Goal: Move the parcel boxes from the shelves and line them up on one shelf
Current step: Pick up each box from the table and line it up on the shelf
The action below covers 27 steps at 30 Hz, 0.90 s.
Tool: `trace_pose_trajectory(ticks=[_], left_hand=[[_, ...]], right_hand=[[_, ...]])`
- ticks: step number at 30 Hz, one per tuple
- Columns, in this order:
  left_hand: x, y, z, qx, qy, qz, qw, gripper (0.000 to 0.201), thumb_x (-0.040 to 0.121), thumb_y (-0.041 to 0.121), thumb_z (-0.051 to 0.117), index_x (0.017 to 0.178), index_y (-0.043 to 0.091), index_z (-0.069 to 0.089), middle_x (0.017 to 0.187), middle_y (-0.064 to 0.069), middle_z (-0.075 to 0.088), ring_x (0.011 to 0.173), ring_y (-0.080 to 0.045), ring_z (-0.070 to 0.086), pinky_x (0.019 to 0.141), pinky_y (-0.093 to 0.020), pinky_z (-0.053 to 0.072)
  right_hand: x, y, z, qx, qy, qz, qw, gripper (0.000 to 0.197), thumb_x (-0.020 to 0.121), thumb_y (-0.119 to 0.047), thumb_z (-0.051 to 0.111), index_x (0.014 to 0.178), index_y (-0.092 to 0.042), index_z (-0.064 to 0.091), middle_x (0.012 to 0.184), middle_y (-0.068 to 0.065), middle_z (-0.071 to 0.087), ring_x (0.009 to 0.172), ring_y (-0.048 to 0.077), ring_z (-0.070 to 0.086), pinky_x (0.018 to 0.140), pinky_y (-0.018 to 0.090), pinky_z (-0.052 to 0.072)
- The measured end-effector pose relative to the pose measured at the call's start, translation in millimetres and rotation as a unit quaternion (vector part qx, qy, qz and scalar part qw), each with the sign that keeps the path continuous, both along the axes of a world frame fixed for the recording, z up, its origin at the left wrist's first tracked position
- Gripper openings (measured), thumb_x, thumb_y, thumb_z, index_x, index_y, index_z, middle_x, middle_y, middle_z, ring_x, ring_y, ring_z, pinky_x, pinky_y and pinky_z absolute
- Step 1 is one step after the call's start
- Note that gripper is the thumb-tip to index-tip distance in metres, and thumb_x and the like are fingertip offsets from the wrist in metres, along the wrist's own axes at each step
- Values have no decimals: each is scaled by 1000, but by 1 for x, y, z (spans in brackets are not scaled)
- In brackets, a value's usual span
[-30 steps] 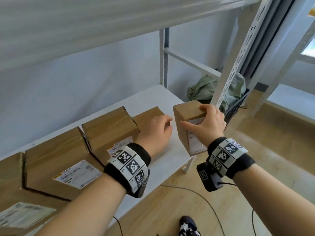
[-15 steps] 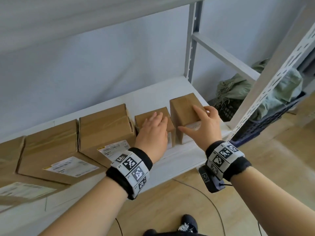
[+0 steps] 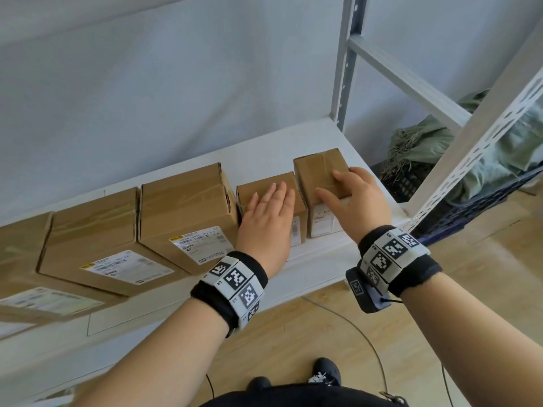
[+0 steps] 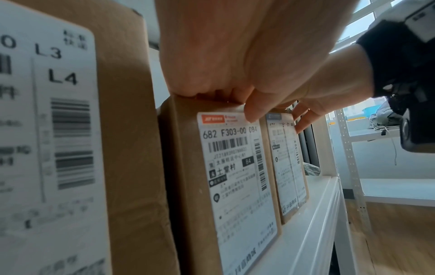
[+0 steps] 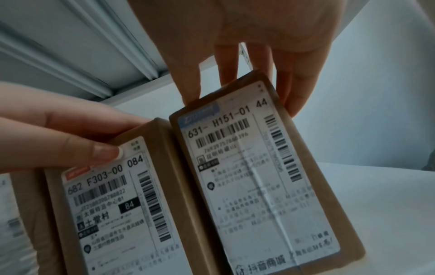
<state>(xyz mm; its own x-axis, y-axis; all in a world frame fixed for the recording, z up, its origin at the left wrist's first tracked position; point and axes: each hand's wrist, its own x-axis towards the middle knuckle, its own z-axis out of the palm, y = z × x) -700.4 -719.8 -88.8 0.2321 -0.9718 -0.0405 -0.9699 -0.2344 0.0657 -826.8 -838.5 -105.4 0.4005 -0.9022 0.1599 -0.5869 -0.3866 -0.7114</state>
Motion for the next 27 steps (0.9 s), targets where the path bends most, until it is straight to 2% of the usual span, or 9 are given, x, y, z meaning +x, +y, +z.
trace_pose_trajectory(ticks=[3, 7, 16, 22, 27], left_hand=[[0, 1, 0, 3, -4, -1, 1000, 60, 96, 10, 26, 150, 13, -1, 159, -7, -6, 146, -19, -6, 118, -36, -6], [-1, 0, 0, 3, -8, -3, 1000, 62, 95, 7, 27, 150, 12, -2, 159, -8, -6, 146, -20, -7, 118, -37, -6], [-3, 2, -3, 2, -27, -2, 1000, 65, 94, 4, 30, 150, 10, -4, 158, -9, -8, 146, -22, -7, 117, -37, -7], [-3, 1, -3, 4, -29, 8, 1000, 64, 95, 7, 29, 150, 11, -4, 158, -9, -9, 146, -22, -8, 116, -37, -7], [-3, 0, -3, -2, -22, 11, 1000, 61, 97, 10, 28, 150, 12, -2, 158, -7, -7, 146, -21, -7, 116, -36, -8]], right_hand=[[4, -4, 3, 22, -7, 10, 1000, 50, 84, -41, 63, 128, -19, 52, 130, 4, 44, 104, 18, 52, 89, 29, 44], [6, -7, 4, 50, 33, 34, 998, 59, 88, -42, 57, 141, -23, 38, 134, 5, 45, 115, 19, 49, 93, 28, 39], [1, -10, 6, 55, 51, 56, 996, 59, 89, -41, 56, 141, -24, 38, 129, 3, 50, 115, 17, 49, 89, 23, 36], [2, -8, 3, 67, 30, 59, 996, 58, 90, -42, 54, 142, -26, 36, 133, 1, 46, 115, 18, 48, 95, 31, 42], [4, -8, 1, 82, 26, 61, 994, 58, 91, -42, 51, 144, -28, 32, 143, 1, 35, 121, 17, 45, 101, 37, 41]])
